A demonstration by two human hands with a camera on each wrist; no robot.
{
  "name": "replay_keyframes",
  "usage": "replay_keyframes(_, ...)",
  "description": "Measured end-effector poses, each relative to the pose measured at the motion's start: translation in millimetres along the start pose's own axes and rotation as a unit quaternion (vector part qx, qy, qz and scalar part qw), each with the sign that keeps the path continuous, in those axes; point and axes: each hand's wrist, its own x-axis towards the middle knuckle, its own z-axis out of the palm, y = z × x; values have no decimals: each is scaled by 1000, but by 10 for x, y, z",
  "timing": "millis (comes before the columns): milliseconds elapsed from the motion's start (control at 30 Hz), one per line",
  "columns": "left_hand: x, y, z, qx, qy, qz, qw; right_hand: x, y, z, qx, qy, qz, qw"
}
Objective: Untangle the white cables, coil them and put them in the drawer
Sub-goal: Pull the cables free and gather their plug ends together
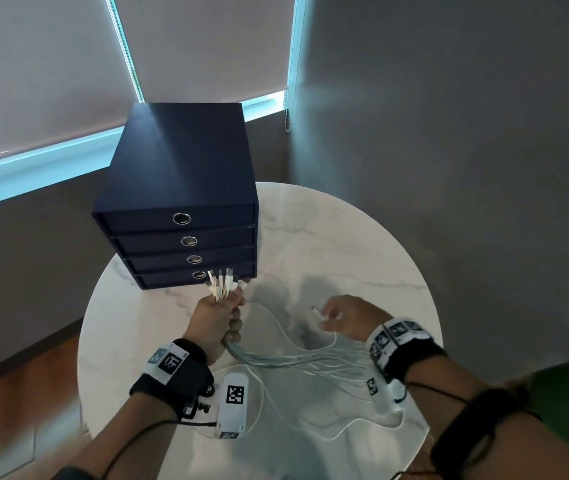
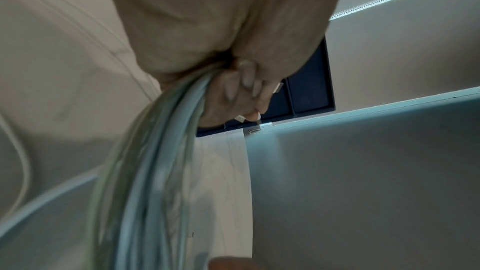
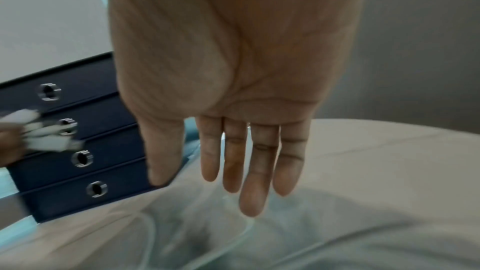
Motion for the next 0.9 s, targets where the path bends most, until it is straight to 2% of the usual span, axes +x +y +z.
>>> replay_keyframes(100, 2, 30, 30, 8, 2, 11, 1000, 24, -277, 304, -80, -44, -48, 995)
replay_keyframes(167, -9, 38, 60, 18, -6, 21, 1000, 46, -328, 493, -147, -61, -49, 986)
replay_keyframes(233, -19, 37, 89, 27, -19, 32, 999, 69, -298, 590, -164, -51, -42, 984)
replay_keyframes(367, -32, 28, 129, 41, -34, 52, 997, 35, -258, 535, -168, -66, -85, 980)
replay_keyframes(433, -47, 21, 191, 58, -44, 74, 995, -21, -311, 441, -117, -36, -95, 988)
replay_keyframes(500, -60, 1, 284, 75, -51, 93, 992, -67, -408, 301, -3, 16, -103, 995)
replay_keyframes(600, -84, -25, 447, 80, -66, 99, 990, -103, -642, 41, 183, 54, -126, 974)
replay_keyframes(767, -111, -10, 573, 44, -78, 99, 991, -167, -703, -328, 234, 165, -121, 951)
replay_keyframes(900, -87, -32, 535, 31, -70, 82, 994, -211, -498, -518, 263, 176, -91, 944)
